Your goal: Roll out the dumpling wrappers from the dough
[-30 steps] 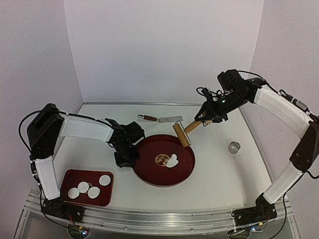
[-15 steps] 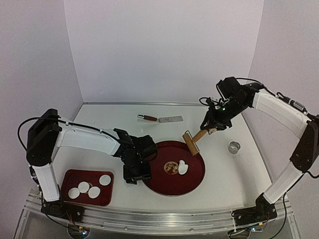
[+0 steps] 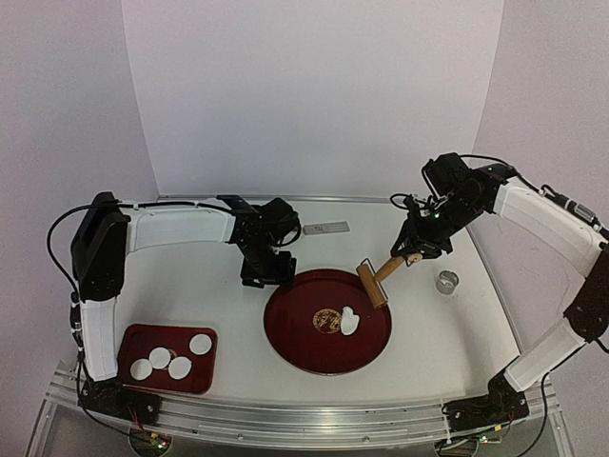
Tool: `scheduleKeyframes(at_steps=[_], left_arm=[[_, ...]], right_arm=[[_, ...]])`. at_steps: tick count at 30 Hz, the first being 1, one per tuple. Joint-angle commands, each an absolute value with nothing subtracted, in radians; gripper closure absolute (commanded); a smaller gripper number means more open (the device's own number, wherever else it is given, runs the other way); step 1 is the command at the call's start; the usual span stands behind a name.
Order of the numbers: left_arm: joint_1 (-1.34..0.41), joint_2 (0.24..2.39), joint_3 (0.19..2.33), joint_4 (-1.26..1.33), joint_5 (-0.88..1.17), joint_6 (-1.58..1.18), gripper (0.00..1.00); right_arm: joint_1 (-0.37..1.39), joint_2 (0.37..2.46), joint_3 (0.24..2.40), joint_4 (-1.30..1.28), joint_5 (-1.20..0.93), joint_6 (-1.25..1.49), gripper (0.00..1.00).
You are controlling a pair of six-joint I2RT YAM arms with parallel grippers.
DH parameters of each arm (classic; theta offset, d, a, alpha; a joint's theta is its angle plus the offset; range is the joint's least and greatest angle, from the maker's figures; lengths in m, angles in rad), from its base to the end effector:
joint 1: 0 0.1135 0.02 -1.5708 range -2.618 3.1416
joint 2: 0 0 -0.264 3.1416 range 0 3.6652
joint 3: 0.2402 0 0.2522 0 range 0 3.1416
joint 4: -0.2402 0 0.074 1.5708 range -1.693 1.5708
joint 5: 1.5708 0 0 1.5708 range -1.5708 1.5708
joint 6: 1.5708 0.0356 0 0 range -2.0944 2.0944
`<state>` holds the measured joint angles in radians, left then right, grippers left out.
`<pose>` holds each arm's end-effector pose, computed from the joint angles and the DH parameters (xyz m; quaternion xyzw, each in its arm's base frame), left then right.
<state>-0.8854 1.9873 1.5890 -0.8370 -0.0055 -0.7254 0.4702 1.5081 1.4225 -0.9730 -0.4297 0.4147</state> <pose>0.2609 -0.3188 0.2117 0.0783 0.9828 -0.1185 0.1176 0.2650 0.1513 0.3231 -0.0802 0.9433 0.2923 0.1354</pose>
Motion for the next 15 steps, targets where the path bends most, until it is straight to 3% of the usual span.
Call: scheduleKeyframes(at_steps=[1,5,11,15], left_arm=[[-0.862,2.099,1.694,-0.854,-0.042,-0.535,0.35],[-0.856,2.174,1.748,-0.855,-0.056,-0.495,0.47],[-0.857,2.185,1.715,-0.84,-0.12,-0.55,0.85],[-0.876,2.122,1.606,-0.797,-0.135,-0.627,0.97]], right_arm=[[0.471,1.463,1.42,-0.964,-0.425,0.461,1.0],[0.471,1.455,1.413,-0.962,-0.437,0.483,1.0],[0.471,1.442,1.397,-0.964,-0.446,0.506,1.0],[0.471,1.455,1.377,-0.964,-0.446,0.544,1.0]])
